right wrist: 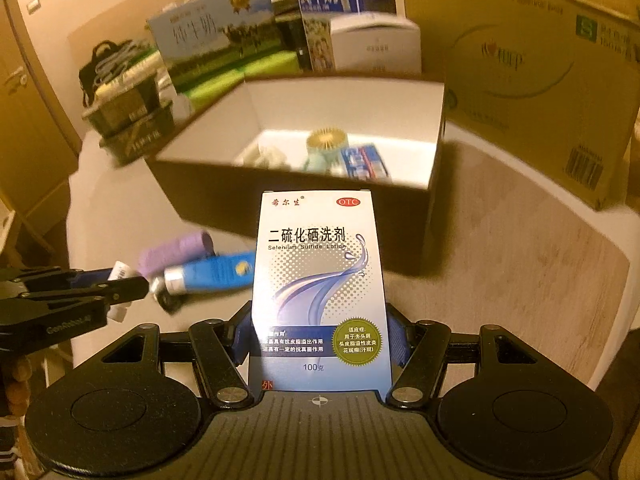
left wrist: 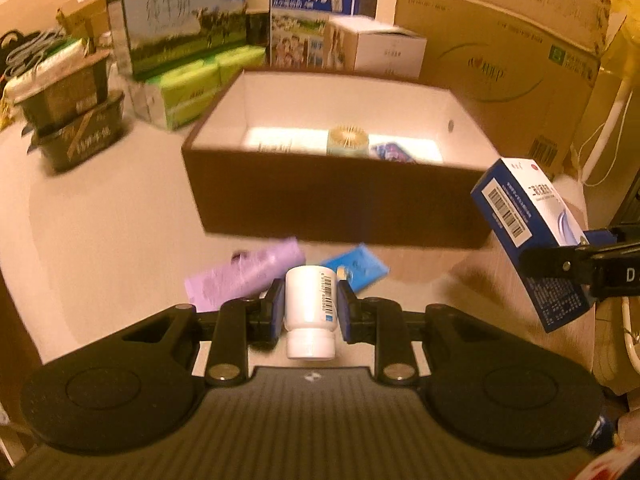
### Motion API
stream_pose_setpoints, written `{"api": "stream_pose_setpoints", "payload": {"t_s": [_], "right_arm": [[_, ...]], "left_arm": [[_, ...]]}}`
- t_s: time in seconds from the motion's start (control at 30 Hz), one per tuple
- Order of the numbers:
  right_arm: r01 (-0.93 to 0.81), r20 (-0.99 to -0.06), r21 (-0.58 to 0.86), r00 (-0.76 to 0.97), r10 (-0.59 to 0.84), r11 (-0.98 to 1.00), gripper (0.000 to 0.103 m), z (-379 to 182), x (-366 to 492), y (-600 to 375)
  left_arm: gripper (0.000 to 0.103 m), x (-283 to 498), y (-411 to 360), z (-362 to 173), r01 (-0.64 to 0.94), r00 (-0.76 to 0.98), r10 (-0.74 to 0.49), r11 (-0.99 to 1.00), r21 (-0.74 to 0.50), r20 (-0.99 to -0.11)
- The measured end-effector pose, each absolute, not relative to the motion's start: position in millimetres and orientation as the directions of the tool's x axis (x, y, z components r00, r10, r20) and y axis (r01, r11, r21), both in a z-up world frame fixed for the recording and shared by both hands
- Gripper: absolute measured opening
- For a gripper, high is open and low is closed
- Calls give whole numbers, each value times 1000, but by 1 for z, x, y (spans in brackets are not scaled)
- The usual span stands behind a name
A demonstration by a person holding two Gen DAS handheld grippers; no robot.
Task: Organize rigid objects
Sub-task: 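Carry the pill bottle and medicine box into the brown box and release both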
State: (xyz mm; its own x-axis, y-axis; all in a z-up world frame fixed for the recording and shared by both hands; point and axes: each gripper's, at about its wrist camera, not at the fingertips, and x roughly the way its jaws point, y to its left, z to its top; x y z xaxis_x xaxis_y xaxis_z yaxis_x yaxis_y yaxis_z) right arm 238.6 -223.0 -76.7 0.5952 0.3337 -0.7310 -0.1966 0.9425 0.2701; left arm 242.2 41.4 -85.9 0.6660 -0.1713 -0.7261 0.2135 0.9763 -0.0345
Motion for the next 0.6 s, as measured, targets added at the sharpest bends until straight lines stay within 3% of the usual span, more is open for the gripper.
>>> {"api": "stream_pose_setpoints", "payload": {"t_s": [0.33, 0.6], "right_arm": [[-150, -675, 277, 673, 303, 949, 64, -41, 300, -230], [-110, -697, 235, 673, 246, 966, 64, -41, 363, -232]], "left_arm": [[24, 302, 17, -42, 268, 732, -198, 963, 9, -652], [24, 365, -5, -27, 301, 725, -227, 954, 2, -650]]}}
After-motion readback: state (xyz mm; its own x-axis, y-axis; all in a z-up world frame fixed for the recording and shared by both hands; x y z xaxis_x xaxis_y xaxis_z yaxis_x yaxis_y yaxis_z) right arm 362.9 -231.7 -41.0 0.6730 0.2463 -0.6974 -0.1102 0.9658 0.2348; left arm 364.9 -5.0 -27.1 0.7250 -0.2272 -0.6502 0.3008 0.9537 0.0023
